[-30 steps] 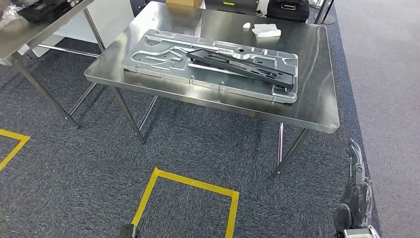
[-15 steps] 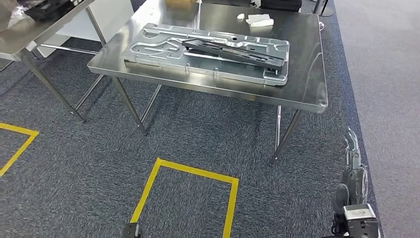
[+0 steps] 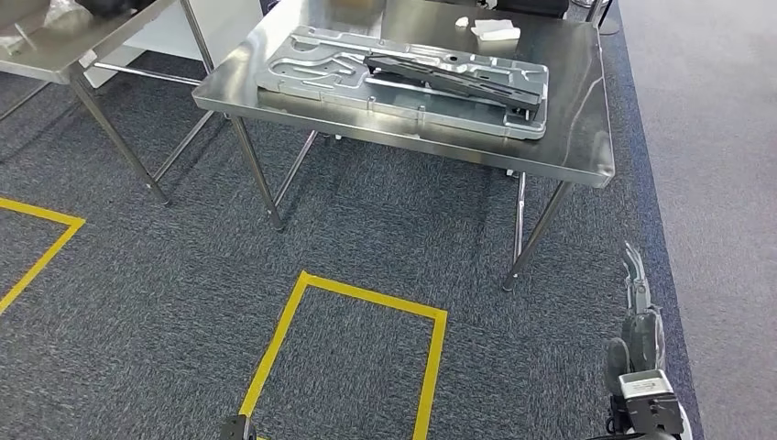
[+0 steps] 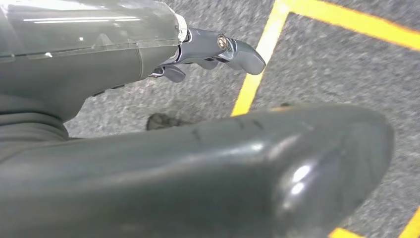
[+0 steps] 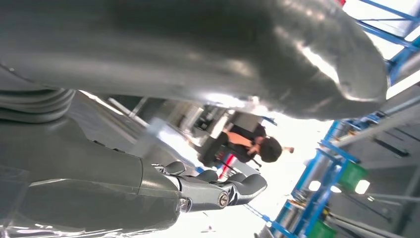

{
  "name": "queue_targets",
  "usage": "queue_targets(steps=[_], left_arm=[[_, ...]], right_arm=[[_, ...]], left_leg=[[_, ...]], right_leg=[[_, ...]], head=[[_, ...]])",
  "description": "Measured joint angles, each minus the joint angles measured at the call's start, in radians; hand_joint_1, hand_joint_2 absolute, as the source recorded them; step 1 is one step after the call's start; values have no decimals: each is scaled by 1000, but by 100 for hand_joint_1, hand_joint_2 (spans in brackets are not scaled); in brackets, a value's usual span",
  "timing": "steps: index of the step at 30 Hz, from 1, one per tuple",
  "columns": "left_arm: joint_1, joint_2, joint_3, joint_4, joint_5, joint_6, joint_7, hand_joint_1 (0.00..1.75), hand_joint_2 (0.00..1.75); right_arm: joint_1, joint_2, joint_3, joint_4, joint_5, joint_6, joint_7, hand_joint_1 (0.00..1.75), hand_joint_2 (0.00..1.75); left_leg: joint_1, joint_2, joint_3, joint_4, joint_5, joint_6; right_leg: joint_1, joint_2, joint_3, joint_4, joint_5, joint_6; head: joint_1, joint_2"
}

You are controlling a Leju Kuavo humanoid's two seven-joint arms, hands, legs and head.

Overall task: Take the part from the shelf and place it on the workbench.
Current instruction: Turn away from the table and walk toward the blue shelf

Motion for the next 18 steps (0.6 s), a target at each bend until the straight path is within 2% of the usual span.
queue_targets(steps=[1,2,3,4,5,6,7,9,10,11,12,14,15,16,17,18], left_arm=[[2,0,0,0,0,1,1,0,0],[3,0,0,0,0,1,2,0,0],[3,0,0,0,0,1,3,0,0],[3,0,0,0,0,1,4,0,0],[2,0,0,0,0,1,5,0,0],[2,0,0,0,0,1,5,0,0],[1,0,0,0,0,2,7,0,0],[2,1,0,0,0,3,12,0,0],[2,1,0,0,0,4,14,0,0],[3,2,0,0,0,4,14,0,0],[4,2,0,0,0,5,14,0,0],[7,2,0,0,0,6,10,0,0],[8,2,0,0,0,6,9,0,0],[10,2,0,0,0,6,8,0,0],[11,2,0,0,0,7,7,0,0],[12,2,0,0,0,7,7,0,0]], right_arm=[[6,0,1,0,2,-1,-1,0,0],[9,0,3,0,4,-1,-1,0,0],[9,0,4,0,6,-1,-1,0,0],[7,0,6,0,8,-1,-1,0,0],[4,0,7,0,9,-1,0,0,0],[1,1,9,0,9,0,1,0,0],[-3,1,11,0,9,1,2,0,0],[-10,1,16,0,8,6,7,0,0],[-11,1,20,0,7,8,9,0,0],[-10,1,25,0,6,10,11,0,0],[-5,2,30,-2,6,10,12,0,0],[16,2,40,-10,9,7,11,0,0],[29,2,44,-14,11,5,11,0,0],[42,2,49,-17,13,3,11,0,0],[52,2,52,-19,14,2,11,0,0],[59,2,54,-21,14,1,11,0,0]], left_leg=[[-1,0,-18,4,12,-1],[-1,1,-37,8,22,-4],[-1,2,-55,14,31,-6],[-1,2,-70,22,38,-9],[-3,2,-83,30,44,-13],[-4,2,-91,36,51,-17],[-5,2,-96,40,58,-23],[-5,1,-102,39,74,-35],[-3,0,-108,43,70,-41],[-2,-1,-117,59,48,-46],[-1,-2,-131,91,11,-51],[4,-3,-167,213,-92,-60],[6,-3,-177,276,-123,-63],[7,-3,-177,321,-130,-66],[8,-3,-159,329,-112,-66],[8,-3,-124,301,-83,-65]], right_leg=[[0,0,3,36,3,1],[0,0,22,36,26,1],[0,0,59,2,54,0],[-1,0,115,-64,71,-3],[1,1,175,-144,69,-8],[4,1,219,-208,58,-13],[6,2,247,-252,46,-20],[9,3,247,-268,49,-34],[7,1,240,-269,58,-42],[5,-1,230,-271,69,-51],[3,-4,218,-272,80,-58],[3,-7,189,-272,102,-65],[4,-7,173,-271,114,-65],[4,-7,155,-269,127,-64],[4,-7,139,-266,138,-62],[4,-7,123,-263,148,-60]], head=[[0,0],[0,0],[0,0],[0,0],[0,0],[0,0],[0,0],[-1,0],[0,0],[0,0],[-1,0],[-1,0],[-1,0],[-1,0],[-1,0],[-1,0]])
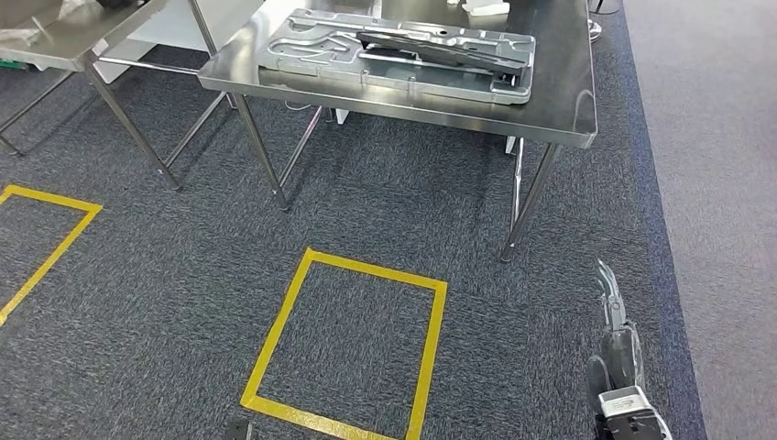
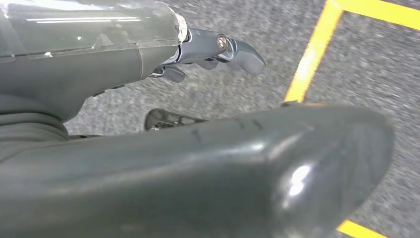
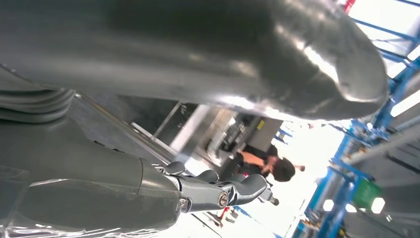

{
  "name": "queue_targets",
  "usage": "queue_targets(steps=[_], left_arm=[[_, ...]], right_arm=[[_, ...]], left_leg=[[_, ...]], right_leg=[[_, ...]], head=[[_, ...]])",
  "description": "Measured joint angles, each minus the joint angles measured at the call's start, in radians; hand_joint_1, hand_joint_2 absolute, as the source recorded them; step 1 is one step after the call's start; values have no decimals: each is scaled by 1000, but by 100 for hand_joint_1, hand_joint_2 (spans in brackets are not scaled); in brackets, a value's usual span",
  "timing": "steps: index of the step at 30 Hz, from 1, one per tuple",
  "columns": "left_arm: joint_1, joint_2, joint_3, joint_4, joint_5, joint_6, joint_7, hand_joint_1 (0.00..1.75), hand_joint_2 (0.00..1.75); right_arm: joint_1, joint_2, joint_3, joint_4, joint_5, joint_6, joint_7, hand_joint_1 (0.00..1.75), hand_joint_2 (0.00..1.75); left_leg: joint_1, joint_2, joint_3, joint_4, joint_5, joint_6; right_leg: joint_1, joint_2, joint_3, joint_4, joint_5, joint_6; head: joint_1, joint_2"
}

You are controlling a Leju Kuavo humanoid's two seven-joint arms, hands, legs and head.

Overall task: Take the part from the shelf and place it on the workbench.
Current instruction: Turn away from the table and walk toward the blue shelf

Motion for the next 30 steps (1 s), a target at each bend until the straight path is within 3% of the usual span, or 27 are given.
queue_targets(steps=[1,3,5,7,8,10,12,13,14,15,17,19,20,22,23,24,25,27,28,29,30], left_arm=[[0,0,0,0,0,0,0,0,0],[-2,0,0,0,0,0,-2,0,0],[-3,0,0,0,0,-3,-4,0,0],[-1,0,0,0,-1,-8,-4,0,0],[0,0,-1,0,-1,-10,-4,0,0],[0,0,-2,0,-3,-15,-4,0,0],[1,0,-3,0,-4,-19,-4,0,0],[1,0,-5,0,-4,-20,-4,0,0],[2,0,-8,0,-4,-20,-4,0,0],[3,0,-10,0,-4,-21,-4,0,0],[3,0,-15,0,-5,-21,-4,0,0],[2,0,-18,0,-8,-21,-2,0,0],[2,0,-18,0,-11,-21,1,0,0],[2,1,-19,0,-15,-21,9,0,0],[2,2,-20,0,-16,-21,13,0,0],[2,4,-21,0,-16,-21,15,0,0],[2,5,-22,0,-16,-21,16,0,0],[1,7,-23,0,-17,-21,17,0,0],[2,8,-23,0,-16,-21,17,0,0],[2,8,-23,0,-16,-21,17,0,0],[2,8,-23,0,-16,-20,16,0,0]], right_arm=[[6,0,1,-2,0,-1,0,0,0],[12,0,2,-10,0,-2,0,0,0],[14,0,3,-14,0,-2,1,0,0],[15,0,4,-16,-1,-1,4,0,0],[17,0,4,-17,-1,-1,6,0,0],[20,-1,6,-19,-1,-1,9,0,0],[24,-1,7,-19,0,-1,10,0,0],[28,-1,8,-19,0,-1,10,0,0],[31,-1,9,-19,0,-1,9,0,0],[34,-1,10,-19,0,-2,9,0,0],[35,-1,12,-21,0,-2,9,0,0],[34,0,14,-23,0,-2,9,0,0],[33,0,15,-24,1,-2,9,0,0],[30,0,17,-23,1,1,13,0,0],[26,1,18,-23,1,3,15,0,0],[21,2,19,-22,1,6,18,0,0],[17,3,20,-21,-1,8,21,0,0],[13,4,21,-20,-4,12,24,0,0],[13,4,21,-20,-6,13,25,0,0],[12,4,22,-19,-8,14,26,0,0],[12,4,22,-19,-10,16,26,0,0]], left_leg=[[0,0,51,-59,23,3],[-3,-2,165,-212,23,14],[-9,-3,216,-297,2,24],[-9,0,207,-307,13,36],[-7,2,198,-308,24,45],[-5,7,172,-311,50,57],[-6,7,140,-309,74,61],[-7,8,124,-306,85,61],[-8,8,107,-302,95,60],[-8,8,91,-296,103,58],[-9,7,62,-281,116,52],[-11,6,45,-268,125,43],[-12,6,42,-267,130,37],[-10,6,39,-268,139,24],[-9,5,35,-263,132,17],[-9,5,32,-263,105,14],[-9,4,28,-257,69,19],[-12,4,24,-257,12,41],[-12,3,22,-257,21,50],[-11,2,22,-266,59,52],[-10,1,22,-276,107,45]], right_leg=[[0,0,-13,3,9,3],[3,1,-29,10,24,11],[4,1,-34,10,40,23],[2,1,-39,10,51,36],[0,3,-46,20,37,41],[-3,7,-77,96,-46,50],[-4,8,-110,227,-138,57],[-4,7,-114,277,-151,59],[-4,7,-105,297,-141,60],[-4,7,-78,281,-116,59],[-2,8,24,153,-80,53],[3,9,107,29,-89,42],[6,9,121,1,-98,35],[6,8,115,-9,-91,18],[5,7,111,-11,-84,11],[5,8,105,-12,-80,9],[4,8,99,-13,-75,9],[9,10,89,-11,-69,10],[10,10,86,-11,-63,6],[11,10,84,-10,-59,4],[13,10,81,-9,-57,2]], head=[[0,0],[0,0],[0,0],[0,0],[0,0],[0,0],[0,0],[0,0],[0,0],[0,0],[0,0],[0,0],[0,0],[-1,0],[-1,0],[-1,0],[-1,0],[-1,0],[-1,0],[-1,0],[-1,0]])
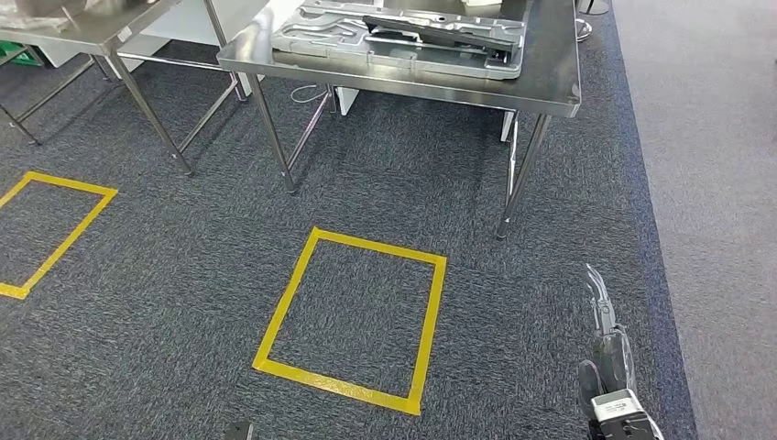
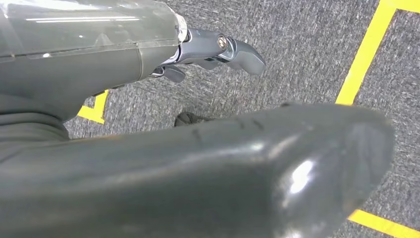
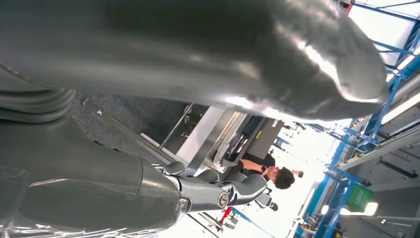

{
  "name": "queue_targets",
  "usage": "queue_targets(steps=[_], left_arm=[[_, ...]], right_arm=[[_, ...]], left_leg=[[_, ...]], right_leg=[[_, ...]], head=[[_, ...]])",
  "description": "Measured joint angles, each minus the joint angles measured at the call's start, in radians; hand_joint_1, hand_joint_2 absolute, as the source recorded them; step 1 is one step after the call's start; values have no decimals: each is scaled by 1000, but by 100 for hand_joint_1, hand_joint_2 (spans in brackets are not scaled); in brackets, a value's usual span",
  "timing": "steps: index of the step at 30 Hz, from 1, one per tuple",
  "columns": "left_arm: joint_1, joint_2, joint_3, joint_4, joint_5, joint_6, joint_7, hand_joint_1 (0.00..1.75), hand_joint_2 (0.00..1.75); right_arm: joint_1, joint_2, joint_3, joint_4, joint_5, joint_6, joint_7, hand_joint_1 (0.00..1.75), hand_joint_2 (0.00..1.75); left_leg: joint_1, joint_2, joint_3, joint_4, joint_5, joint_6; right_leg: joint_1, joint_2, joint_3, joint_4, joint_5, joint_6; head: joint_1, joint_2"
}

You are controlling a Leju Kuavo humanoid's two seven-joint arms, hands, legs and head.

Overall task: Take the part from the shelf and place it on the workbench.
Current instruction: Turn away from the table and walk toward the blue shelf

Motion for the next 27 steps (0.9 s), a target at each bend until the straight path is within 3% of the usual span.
queue_targets(steps=[2,4,8,10,12,13,14,15,16,18,20,23,25,27], left_arm=[[-1,1,0,0,0,2,-2,0,0],[-1,1,0,0,1,2,-3,0,0],[-1,3,-1,0,0,3,-3,0,0],[-1,0,-1,0,0,3,-3,0,0],[-2,-1,-2,0,-1,3,-2,0,0],[-1,-1,-2,0,-1,4,-1,0,0],[0,-1,-2,0,-1,4,1,0,0],[1,-2,-3,0,-1,5,3,0,0],[1,-2,-3,0,-1,5,5,0,0],[1,2,-4,0,-1,7,10,0,0],[3,5,-6,2,-1,8,14,0,0],[4,5,-12,3,0,12,19,0,0],[4,5,-15,3,1,16,26,0,0],[5,6,-18,3,1,19,33,0,0]], right_arm=[[-2,0,0,3,-7,6,2,0,0],[-4,0,1,6,-15,12,4,0,0],[-9,0,1,12,-27,17,4,0,0],[-8,-1,2,13,-30,17,3,0,0],[0,-2,2,14,-32,14,2,0,0],[6,-2,2,14,-31,13,2,0,0],[13,-2,2,14,-30,12,2,0,0],[18,-2,3,14,-28,11,2,0,0],[21,-2,3,14,-26,11,2,0,0],[24,0,3,15,-22,10,1,0,0],[26,2,3,13,-19,11,1,0,0],[27,3,4,12,-16,18,1,0,0],[22,7,4,13,-16,27,3,0,0],[12,10,4,16,-17,33,6,0,0]], left_leg=[[3,-1,-1,-17,70,-21],[5,-1,-4,-20,78,-31],[5,3,12,-53,91,-11],[13,13,34,-98,112,2],[18,23,35,-110,120,1],[20,29,29,-107,121,-3],[24,35,23,-102,120,-8],[29,42,15,-92,118,-15],[37,50,4,-77,114,-24],[49,67,-19,-32,98,-49],[51,81,-30,3,79,-73],[58,103,-23,12,69,-94],[62,71,-40,62,15,-99],[57,22,-85,190,-82,-91]], right_leg=[[2,0,-6,4,3,-1],[2,0,-12,6,5,-1],[-2,2,-6,-10,11,14],[-2,4,-21,34,-26,21],[-13,4,-74,147,-95,33],[-21,4,-100,199,-118,42],[-30,3,-115,226,-124,52],[-39,1,-113,220,-112,64],[-48,-5,-91,175,-83,76],[-60,-48,-43,70,-31,96],[-59,-79,-37,45,-17,83],[-55,-52,-56,64,-10,45],[-53,-29,-67,64,2,29],[-49,-6,-80,63,13,19]], head=[[0,0],[0,0],[0,0],[0,0],[1,0],[1,0],[1,0],[1,0],[1,0],[1,0],[3,0],[4,0],[4,0],[3,0]])
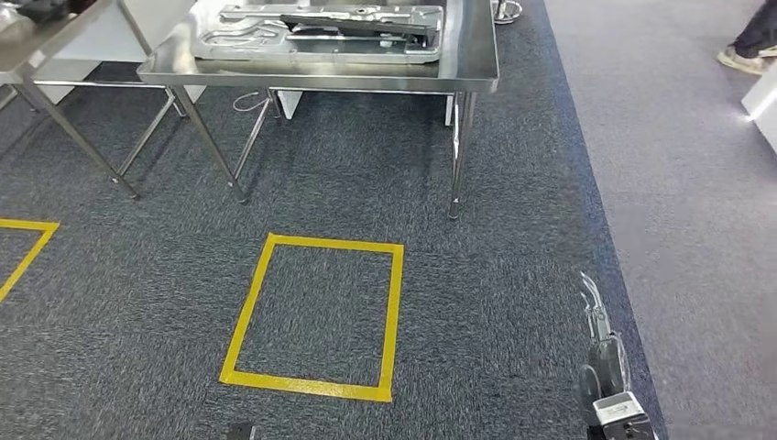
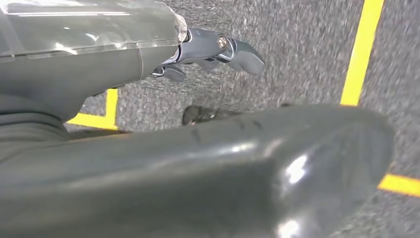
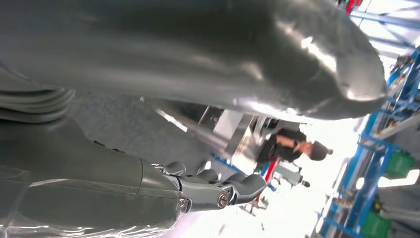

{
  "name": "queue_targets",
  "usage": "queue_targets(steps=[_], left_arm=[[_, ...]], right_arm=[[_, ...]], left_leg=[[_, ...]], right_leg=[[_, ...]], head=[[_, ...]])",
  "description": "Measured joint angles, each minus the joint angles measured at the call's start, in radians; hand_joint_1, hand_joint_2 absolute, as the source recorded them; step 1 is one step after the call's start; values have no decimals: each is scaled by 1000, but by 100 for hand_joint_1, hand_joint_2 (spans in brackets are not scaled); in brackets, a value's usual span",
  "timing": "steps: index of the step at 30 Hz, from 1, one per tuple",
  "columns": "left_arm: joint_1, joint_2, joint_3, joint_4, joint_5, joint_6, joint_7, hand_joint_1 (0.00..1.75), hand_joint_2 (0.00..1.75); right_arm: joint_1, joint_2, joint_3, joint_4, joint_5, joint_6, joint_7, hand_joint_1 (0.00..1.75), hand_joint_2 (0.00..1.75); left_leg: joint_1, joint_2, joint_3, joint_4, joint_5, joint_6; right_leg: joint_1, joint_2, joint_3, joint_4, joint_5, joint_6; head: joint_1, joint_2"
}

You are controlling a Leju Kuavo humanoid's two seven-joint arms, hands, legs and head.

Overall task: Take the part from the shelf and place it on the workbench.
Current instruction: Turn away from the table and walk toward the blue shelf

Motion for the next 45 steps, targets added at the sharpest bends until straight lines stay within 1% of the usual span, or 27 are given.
queue_targets(steps=[2,3,5,7,9,11,13,15,17,18,19,20,23,24,26,28,30,31,33,34,35,37,39,41,42,43,45], left_arm=[[1,1,-1,0,-1,2,4,0,0],[1,1,-2,0,-1,3,6,0,0],[1,1,-4,0,-1,5,6,0,0],[-1,3,-6,1,-1,5,7,0,0],[-2,5,-7,2,-1,6,7,0,0],[-4,3,-8,2,-1,6,7,0,0],[-5,2,-8,2,-2,6,6,0,0],[-4,1,-8,2,-2,5,5,0,0],[-3,1,-8,2,-2,4,7,0,0],[-3,1,-8,2,-2,2,9,0,0],[-4,1,-8,2,-2,1,12,0,0],[-5,1,-8,2,-2,0,14,0,0],[-7,1,-9,2,0,1,16,0,0],[-8,1,-9,2,0,2,16,0,0],[-8,1,-9,2,0,4,17,0,0],[-9,2,-9,2,0,5,18,0,0],[-7,3,-9,2,-1,4,19,0,0],[-4,3,-9,2,-1,4,20,0,0],[0,4,-9,2,-2,2,24,0,0],[1,5,-11,2,-3,1,27,0,0],[1,5,-13,2,-4,1,31,0,0],[0,7,-20,2,-6,1,37,0,0],[1,8,-28,2,-9,1,42,0,0],[0,8,-32,2,-16,0,47,0,0],[-1,8,-33,2,-19,-1,48,0,0],[-2,8,-34,2,-21,-2,49,0,0],[0,8,-35,2,-22,-3,50,0,0]], right_arm=[[-6,1,0,5,-2,4,2,0,0],[-7,2,0,8,-3,5,3,0,0],[-9,2,0,12,-4,7,4,0,0],[-13,2,0,15,-7,8,4,0,0],[-18,3,0,18,-9,9,5,0,0],[-20,4,0,22,-10,9,5,0,0],[-23,4,-1,26,-10,8,5,0,0],[-35,4,-1,32,-12,7,4,0,0],[-48,4,-1,42,-16,6,5,0,0],[-54,4,-1,49,-19,6,5,0,0],[-61,4,-1,57,-22,6,6,0,0],[-69,4,0,66,-25,7,5,0,0],[-101,4,2,95,-31,10,-12,0,0],[-110,5,3,107,-32,11,-19,0,0],[-123,6,5,132,-33,12,-30,0,0],[-136,10,9,151,-34,12,-34,0,0],[-152,17,14,164,-34,13,-35,0,0],[-158,21,17,170,-34,13,-35,0,0],[-162,27,20,180,-33,13,-35,0,0],[-162,29,21,185,-32,13,-35,0,0],[-162,31,22,188,-31,13,-35,0,0],[-163,33,24,190,-30,12,-36,0,0],[-163,35,26,190,-29,11,-38,0,0],[-158,35,26,190,-29,10,-41,0,0],[-152,35,27,190,-29,9,-42,0,0],[-146,35,27,189,-28,8,-44,0,0],[-137,35,28,187,-27,5,-46,0,0]], left_leg=[[-11,-17,-31,115,-59,13],[-16,-19,-24,126,-61,22],[-27,-33,44,38,-20,45],[-35,-73,122,-92,17,65],[-41,-89,152,-144,24,70],[-41,-67,155,-151,32,73],[-38,-42,157,-165,42,86],[-42,-16,154,-172,49,95],[-47,10,148,-172,51,98],[-50,23,146,-171,51,99],[-51,35,145,-171,51,99],[-53,48,145,-170,51,98],[-61,81,148,-165,49,92],[-63,91,149,-164,49,88],[-65,108,150,-165,49,80],[-62,77,142,-141,25,68],[-54,12,105,-44,-40,56],[-50,-7,79,22,-74,53],[-45,-18,49,104,-99,48],[-43,-19,58,92,-83,46],[-41,-25,85,42,-51,46],[-35,-71,152,-92,5,48],[-34,-109,183,-161,19,53],[-36,-97,185,-168,21,63],[-36,-84,186,-173,26,72],[-35,-70,187,-178,31,81],[-38,-41,185,-186,38,94]], right_leg=[[9,27,-11,1,8,-4],[14,41,-16,1,11,-5],[21,70,-20,1,16,-4],[25,94,-23,2,20,2],[25,114,-26,0,26,12],[24,127,-28,-3,32,24],[28,90,-43,25,8,32],[30,34,-88,128,-57,35],[30,16,-135,241,-110,38],[30,13,-137,259,-110,38],[31,10,-121,240,-95,37],[32,0,-84,183,-66,34],[44,-67,20,-1,-11,14],[48,-75,27,-19,-9,7],[48,-50,24,-23,0,-3],[40,-28,21,-31,11,-13],[33,-4,13,-35,21,-21],[32,10,9,-34,25,-23],[32,40,1,-32,30,-22],[31,55,-2,-30,32,-20],[30,71,-3,-28,34,-17],[28,98,-7,-23,36,-9],[25,122,-16,-21,42,6],[23,146,-25,-25,52,23],[22,141,-29,-22,52,29],[23,121,-37,-8,42,33],[26,56,-77,79,-14,36]], head=[[0,0],[0,0],[0,0],[0,0],[0,0],[0,0],[0,0],[0,0],[0,0],[0,0],[0,0],[0,0],[0,0],[0,0],[0,0],[0,0],[0,0],[0,0],[0,0],[0,0],[0,0],[0,0],[0,0],[0,0],[0,0],[0,0],[0,0]])
